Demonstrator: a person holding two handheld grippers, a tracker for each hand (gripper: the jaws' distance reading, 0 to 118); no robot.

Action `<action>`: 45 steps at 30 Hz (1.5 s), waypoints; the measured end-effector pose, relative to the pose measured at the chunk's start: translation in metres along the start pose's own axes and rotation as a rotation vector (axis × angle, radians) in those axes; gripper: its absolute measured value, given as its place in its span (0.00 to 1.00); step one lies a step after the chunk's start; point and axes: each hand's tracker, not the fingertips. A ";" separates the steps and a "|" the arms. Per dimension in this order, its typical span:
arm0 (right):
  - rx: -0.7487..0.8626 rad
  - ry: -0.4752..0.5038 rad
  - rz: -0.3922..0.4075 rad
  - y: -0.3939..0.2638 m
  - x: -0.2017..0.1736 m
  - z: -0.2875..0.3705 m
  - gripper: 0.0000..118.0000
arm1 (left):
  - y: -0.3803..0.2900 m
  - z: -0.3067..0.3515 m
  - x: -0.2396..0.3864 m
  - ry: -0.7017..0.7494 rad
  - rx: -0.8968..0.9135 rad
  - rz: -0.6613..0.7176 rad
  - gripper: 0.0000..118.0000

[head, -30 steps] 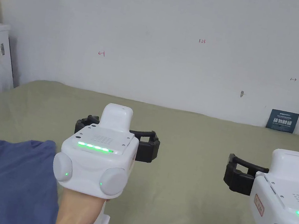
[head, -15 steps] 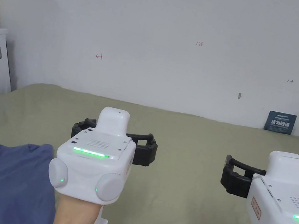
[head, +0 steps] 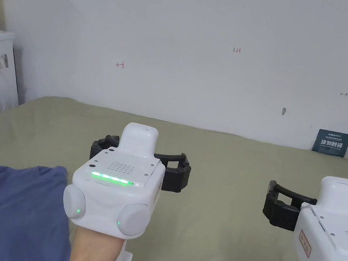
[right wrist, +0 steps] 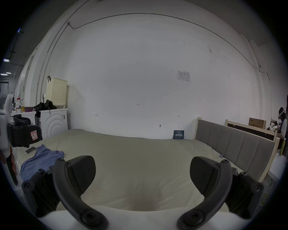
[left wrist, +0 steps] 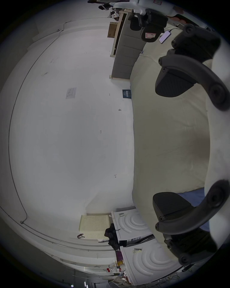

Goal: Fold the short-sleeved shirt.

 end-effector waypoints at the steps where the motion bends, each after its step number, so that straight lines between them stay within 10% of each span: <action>1: -0.001 0.001 -0.001 0.000 0.000 0.000 1.00 | 0.000 0.000 0.000 -0.001 -0.001 0.000 1.00; 45: -0.005 -0.001 0.001 -0.003 -0.002 -0.003 1.00 | -0.004 -0.002 -0.001 -0.001 -0.022 0.022 1.00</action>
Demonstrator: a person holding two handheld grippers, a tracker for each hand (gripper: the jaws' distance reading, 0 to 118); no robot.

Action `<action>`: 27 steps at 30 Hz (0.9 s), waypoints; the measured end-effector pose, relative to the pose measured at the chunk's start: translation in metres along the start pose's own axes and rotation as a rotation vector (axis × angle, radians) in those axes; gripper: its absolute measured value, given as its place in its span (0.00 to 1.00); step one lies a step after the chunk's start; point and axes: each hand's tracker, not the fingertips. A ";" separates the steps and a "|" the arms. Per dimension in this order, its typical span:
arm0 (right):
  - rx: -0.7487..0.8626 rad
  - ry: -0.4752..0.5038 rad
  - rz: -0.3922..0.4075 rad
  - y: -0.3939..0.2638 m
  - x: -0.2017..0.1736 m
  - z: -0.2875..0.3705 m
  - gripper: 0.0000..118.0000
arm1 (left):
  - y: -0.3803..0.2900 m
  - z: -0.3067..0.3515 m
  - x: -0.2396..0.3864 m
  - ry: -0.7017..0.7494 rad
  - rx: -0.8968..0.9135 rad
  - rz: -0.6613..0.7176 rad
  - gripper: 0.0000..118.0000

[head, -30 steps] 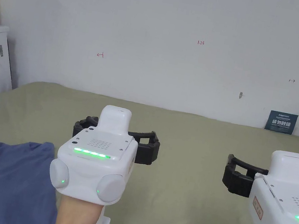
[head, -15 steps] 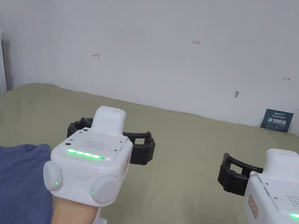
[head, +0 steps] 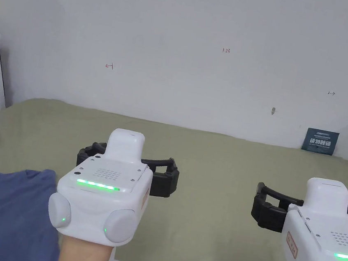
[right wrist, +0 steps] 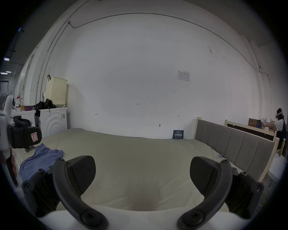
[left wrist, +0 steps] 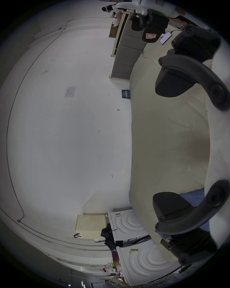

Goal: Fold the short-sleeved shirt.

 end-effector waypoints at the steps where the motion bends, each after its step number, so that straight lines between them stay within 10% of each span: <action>1: -0.001 0.001 -0.001 0.001 0.000 0.000 1.00 | 0.000 0.000 0.000 0.000 0.000 -0.001 1.00; 27: 0.007 0.002 0.006 0.001 0.001 0.001 1.00 | 0.002 0.002 -0.001 -0.001 0.004 -0.004 1.00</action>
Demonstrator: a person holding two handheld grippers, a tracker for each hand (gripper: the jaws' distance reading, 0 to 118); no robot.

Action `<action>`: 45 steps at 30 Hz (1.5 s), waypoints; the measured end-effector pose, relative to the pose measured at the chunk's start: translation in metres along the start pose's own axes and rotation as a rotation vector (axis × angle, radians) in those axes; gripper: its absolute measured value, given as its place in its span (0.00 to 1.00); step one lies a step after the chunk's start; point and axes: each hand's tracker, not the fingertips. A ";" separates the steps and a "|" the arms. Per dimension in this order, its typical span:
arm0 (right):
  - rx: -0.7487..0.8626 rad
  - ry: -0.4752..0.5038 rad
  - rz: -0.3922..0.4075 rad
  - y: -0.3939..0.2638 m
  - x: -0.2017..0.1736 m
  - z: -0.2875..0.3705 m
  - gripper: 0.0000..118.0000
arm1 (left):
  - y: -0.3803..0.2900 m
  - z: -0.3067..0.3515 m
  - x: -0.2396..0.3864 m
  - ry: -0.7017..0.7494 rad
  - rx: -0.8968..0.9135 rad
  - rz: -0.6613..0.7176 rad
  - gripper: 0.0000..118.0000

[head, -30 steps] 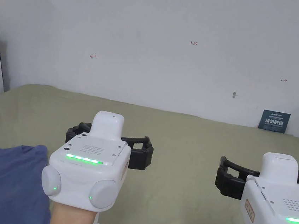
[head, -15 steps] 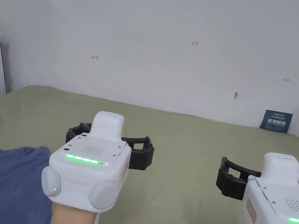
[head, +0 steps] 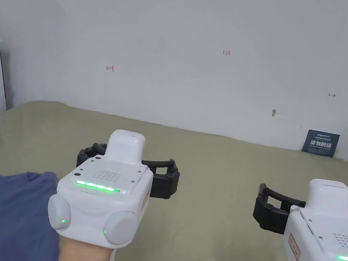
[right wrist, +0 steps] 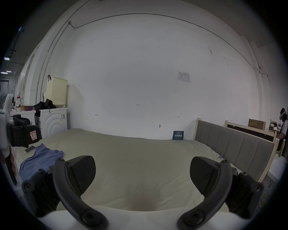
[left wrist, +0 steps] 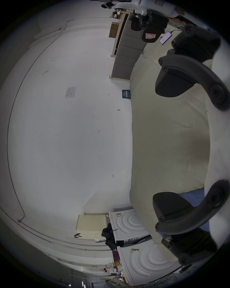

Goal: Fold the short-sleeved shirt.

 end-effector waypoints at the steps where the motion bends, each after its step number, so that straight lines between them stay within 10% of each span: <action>1: 0.000 -0.001 -0.001 0.000 0.000 0.000 1.00 | 0.000 0.000 0.000 0.001 0.000 -0.001 1.00; 23: -0.002 -0.046 -0.004 -0.001 0.005 -0.004 0.96 | 0.000 -0.003 -0.003 0.006 -0.010 0.003 1.00; 24: -0.002 -0.049 -0.007 -0.001 0.005 -0.003 0.83 | 0.000 -0.003 -0.002 0.009 -0.015 0.003 0.97; 25: -0.001 -0.059 -0.009 -0.001 0.005 -0.002 0.41 | 0.000 -0.002 -0.002 0.011 -0.013 0.004 0.72; 26: 0.011 -0.068 -0.008 -0.001 0.004 0.000 0.00 | -0.001 -0.001 -0.003 0.008 -0.012 0.005 0.26; 27: 0.015 -0.086 0.000 -0.001 0.004 -0.001 0.00 | -0.001 0.000 -0.003 0.003 -0.009 0.004 0.01; 45: -0.031 -0.019 0.013 -0.002 -0.030 -0.021 0.00 | -0.001 0.003 -0.058 0.118 -0.042 0.024 0.01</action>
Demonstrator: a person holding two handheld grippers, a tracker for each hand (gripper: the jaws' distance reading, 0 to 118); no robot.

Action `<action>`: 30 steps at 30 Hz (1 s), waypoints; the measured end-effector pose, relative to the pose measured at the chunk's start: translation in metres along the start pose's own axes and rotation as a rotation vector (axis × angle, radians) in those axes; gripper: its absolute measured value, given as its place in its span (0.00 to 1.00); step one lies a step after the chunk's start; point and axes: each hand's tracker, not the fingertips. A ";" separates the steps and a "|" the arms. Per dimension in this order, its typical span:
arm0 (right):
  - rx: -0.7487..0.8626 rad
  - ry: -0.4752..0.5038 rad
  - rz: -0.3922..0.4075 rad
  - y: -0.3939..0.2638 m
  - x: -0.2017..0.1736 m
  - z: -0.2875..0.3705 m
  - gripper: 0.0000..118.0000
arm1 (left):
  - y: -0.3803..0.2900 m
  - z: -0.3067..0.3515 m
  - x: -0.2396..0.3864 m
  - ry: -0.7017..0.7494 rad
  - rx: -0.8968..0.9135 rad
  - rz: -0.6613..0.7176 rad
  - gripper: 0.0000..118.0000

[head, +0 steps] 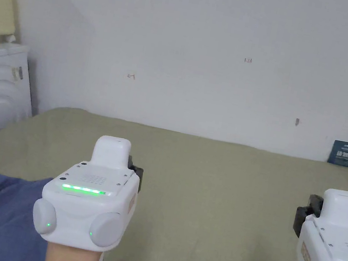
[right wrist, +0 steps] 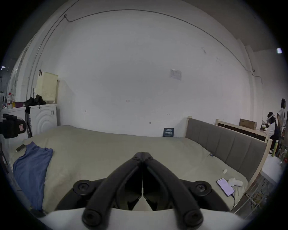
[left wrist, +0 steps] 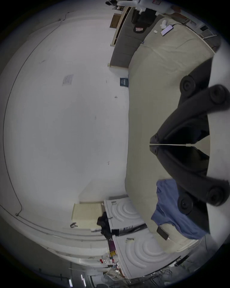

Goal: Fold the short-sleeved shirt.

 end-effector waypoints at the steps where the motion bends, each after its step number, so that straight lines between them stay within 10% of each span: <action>1: 0.002 0.032 0.001 0.003 -0.011 -0.002 0.00 | 0.002 0.002 -0.012 0.041 -0.004 0.005 0.01; 15: -0.004 0.482 -0.047 0.009 -0.183 -0.038 0.00 | -0.001 0.070 -0.183 0.457 -0.029 0.050 0.01; 30: -0.060 0.569 -0.025 -0.006 -0.237 -0.051 0.00 | -0.024 0.023 -0.228 0.466 -0.157 0.069 0.01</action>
